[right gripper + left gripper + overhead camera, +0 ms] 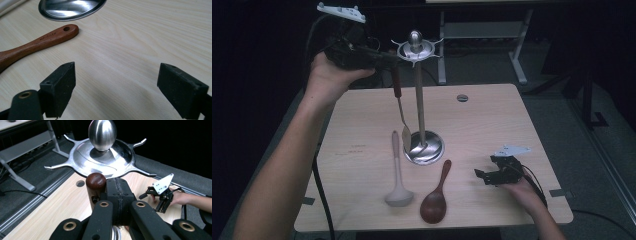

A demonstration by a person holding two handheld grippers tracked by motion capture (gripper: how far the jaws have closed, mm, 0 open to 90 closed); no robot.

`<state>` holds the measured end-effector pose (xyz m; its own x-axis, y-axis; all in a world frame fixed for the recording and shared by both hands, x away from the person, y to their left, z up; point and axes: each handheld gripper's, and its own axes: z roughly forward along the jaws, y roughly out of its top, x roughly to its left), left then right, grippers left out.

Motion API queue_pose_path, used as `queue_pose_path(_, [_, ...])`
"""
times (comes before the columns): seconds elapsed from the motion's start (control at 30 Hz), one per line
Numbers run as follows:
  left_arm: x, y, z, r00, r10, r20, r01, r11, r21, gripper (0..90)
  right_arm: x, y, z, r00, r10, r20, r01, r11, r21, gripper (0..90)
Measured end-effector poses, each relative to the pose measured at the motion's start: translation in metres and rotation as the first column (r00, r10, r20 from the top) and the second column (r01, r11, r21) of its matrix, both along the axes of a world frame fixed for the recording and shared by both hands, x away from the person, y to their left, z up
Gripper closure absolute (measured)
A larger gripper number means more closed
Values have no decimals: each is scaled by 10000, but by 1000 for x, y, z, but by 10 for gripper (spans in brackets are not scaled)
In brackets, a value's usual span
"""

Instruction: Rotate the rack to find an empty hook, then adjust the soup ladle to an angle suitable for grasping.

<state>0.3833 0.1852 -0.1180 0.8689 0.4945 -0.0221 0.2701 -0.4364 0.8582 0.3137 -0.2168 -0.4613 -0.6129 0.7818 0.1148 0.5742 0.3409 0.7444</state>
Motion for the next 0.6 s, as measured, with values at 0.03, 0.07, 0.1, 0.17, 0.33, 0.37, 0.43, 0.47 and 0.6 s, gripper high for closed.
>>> queue_pose_path(0.03, [-1,0,-1,10000,-74,-33,74,10000,-26,899,0,0,0,10000,2,12,-2,10000,-14,151])
queue_pose_path(0.07, [-1,1,-2,9999,-148,-80,148,9999,-67,898,1,-1,0,10000,29,19,-29,10000,-18,151])
queue_pose_path(0.1, [-2,1,-4,9998,-163,-95,162,9998,-63,898,1,-1,0,10000,29,19,-29,10000,-18,151])
queue_pose_path(0.17, [-4,4,-9,9996,-208,-176,205,9997,-167,898,0,-1,0,10000,-1,-25,1,10000,27,146])
queue_pose_path(0.33, [-9,11,-23,9990,-278,-339,270,9994,-236,892,-1,-3,3,9988,315,-387,-302,9990,316,88])
queue_pose_path(0.37, [-10,12,-26,9990,-274,-365,266,9994,-229,879,-1,-3,5,9981,353,-513,-337,9989,331,81])
queue_pose_path(0.43, [-13,15,-32,9986,-258,-464,248,9994,-221,873,-3,-3,5,9979,348,-554,-331,9989,318,81])
queue_pose_path(0.47, [-15,16,-36,9986,-231,-469,224,9996,-153,872,-3,-4,6,9977,376,-567,-357,9988,344,81])
queue_pose_path(0.6, [-22,21,-53,9979,-130,-633,135,9999,81,847,-5,-3,4,9973,377,-631,-357,9988,329,85])
